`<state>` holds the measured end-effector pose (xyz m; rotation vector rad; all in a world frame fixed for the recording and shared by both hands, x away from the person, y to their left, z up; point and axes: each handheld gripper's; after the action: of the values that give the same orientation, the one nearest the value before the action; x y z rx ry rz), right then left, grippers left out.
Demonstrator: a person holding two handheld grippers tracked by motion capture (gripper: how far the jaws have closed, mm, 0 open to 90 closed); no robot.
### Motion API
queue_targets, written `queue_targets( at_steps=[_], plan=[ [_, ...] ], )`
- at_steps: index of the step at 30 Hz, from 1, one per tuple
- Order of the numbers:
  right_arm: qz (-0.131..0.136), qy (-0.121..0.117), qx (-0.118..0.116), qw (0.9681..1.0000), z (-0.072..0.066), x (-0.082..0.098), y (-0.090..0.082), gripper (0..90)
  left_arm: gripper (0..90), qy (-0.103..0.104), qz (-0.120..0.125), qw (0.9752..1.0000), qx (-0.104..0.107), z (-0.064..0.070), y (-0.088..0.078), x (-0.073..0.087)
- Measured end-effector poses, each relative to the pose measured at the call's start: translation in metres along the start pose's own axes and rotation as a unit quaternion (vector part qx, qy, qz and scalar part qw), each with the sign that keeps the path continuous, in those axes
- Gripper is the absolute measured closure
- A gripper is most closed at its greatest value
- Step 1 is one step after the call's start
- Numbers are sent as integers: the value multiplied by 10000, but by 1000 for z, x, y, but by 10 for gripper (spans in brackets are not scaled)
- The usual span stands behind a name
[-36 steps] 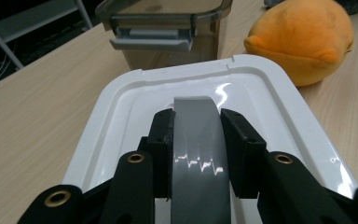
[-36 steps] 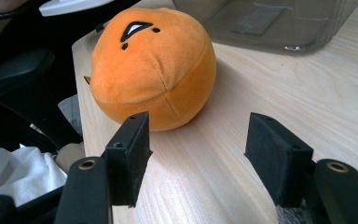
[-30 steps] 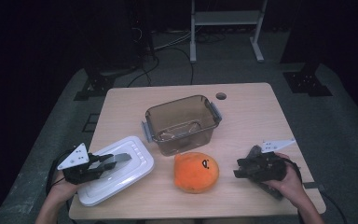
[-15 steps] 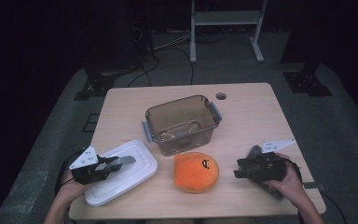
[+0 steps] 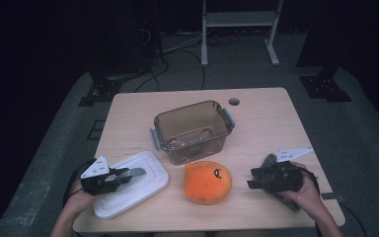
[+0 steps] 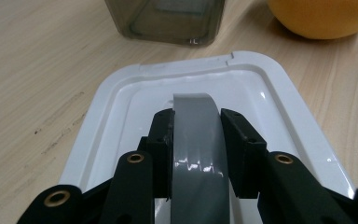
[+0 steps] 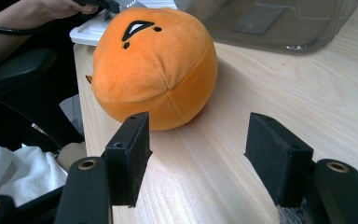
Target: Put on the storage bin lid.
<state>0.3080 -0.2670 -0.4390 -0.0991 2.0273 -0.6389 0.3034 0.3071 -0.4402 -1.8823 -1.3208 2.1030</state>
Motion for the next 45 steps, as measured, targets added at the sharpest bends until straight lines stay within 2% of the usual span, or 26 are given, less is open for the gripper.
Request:
queue_targets(
  at_steps=[7, 12, 19, 26, 31, 32, 33, 36, 37, 40, 42, 45],
  plan=[
    [-13, -5, -1, 10000, 0, 0, 0, 386, 654, -16, -10, 10000, -11, -2, -2, -2],
    [-16, -3, -8, 10000, 0, 0, 0, 386, 645, -45, 80, 10000, -8, -2, -5, -3],
    [-19, -10, -20, 10000, 0, 0, 2, 386, 631, 13, 196, 9998, 106, 4, -6, -9],
    [-7, 5, -11, 10000, 0, 0, 1, 386, 606, 152, 419, 9987, 259, 16, -10, -26],
    [7, -11, -4, 10000, 0, 0, 0, 386, 589, 240, 700, 9962, 462, 27, -14, -44],
    [7, -11, -4, 10000, 0, 0, 0, 386, 587, 240, 700, 9962, 462, 27, -14, -44],
    [4, -17, 4, 10000, 0, 0, -1, 386, 585, 354, 742, 9953, 518, 32, -14, -51],
    [10, -12, 3, 10000, 0, 0, -1, 386, 560, 446, 752, 9945, 576, 36, -14, -58],
    [-7, -18, 0, 10000, 0, 0, 0, 386, 546, 547, 732, 9937, 653, 41, -12, -65],
    [-28, -12, 1, 10000, 0, 0, 0, 386, 520, 593, 753, 9928, 722, 44, -10, -71],
    [-34, -12, 6, 10000, 0, 1, 0, 385, 496, 636, 776, 9913, 846, 50, -6, -79],
    [-27, -8, 5, 10000, 0, 1, 0, 386, 477, 731, 845, 9895, 915, 57, -1, -89]
  ],
)
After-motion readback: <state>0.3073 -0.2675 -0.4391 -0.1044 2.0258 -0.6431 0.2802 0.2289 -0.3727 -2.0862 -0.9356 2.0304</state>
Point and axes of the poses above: each handheld gripper's, and its own axes: y roughly forward along the jaws, x roughly out of its underside, z roughly to its right, and after that the axes turned 2 degrees about -x, right-handed
